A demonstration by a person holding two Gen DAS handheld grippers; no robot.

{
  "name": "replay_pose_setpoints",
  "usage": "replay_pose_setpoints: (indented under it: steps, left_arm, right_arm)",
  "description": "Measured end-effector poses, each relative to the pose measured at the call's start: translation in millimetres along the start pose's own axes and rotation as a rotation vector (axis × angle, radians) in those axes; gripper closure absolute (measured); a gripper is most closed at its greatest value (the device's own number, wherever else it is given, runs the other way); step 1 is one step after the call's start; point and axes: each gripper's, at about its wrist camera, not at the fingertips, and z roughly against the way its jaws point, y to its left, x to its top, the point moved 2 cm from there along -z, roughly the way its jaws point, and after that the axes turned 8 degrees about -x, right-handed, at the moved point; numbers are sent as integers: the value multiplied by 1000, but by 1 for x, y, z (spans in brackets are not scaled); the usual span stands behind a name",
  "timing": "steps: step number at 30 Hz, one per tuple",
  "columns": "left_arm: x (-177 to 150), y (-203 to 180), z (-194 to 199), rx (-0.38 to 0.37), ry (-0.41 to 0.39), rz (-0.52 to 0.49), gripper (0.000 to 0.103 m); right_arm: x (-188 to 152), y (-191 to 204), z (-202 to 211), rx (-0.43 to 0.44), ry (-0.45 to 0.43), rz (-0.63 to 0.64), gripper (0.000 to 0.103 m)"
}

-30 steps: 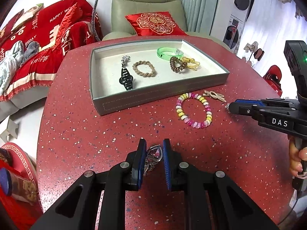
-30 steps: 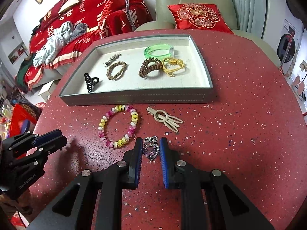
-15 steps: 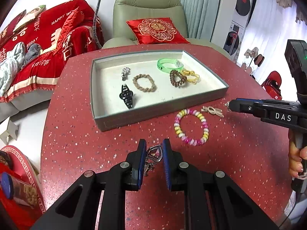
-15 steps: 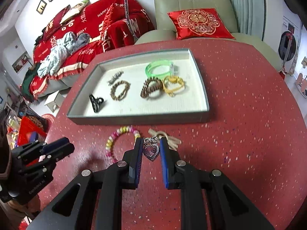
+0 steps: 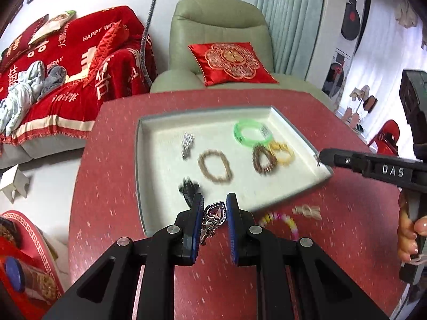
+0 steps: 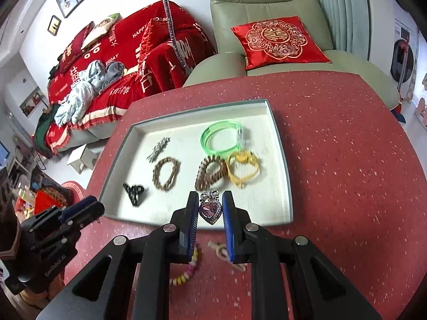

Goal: Organize jewelry
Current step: 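Carry the pink pendant into the tray with the right tool while the left tool carries the silver pendant there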

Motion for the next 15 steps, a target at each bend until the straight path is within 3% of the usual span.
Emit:
replay_pose_setpoints:
  steps: [8, 15]
  left_arm:
    - [43, 25, -35, 45, -4, 49, 67]
    - [60, 41, -70, 96, 26, 70, 67]
  right_arm:
    - [30, -6, -33, 0, 20, -34, 83]
    - [42, -9, -60, -19, 42, -28, 83]
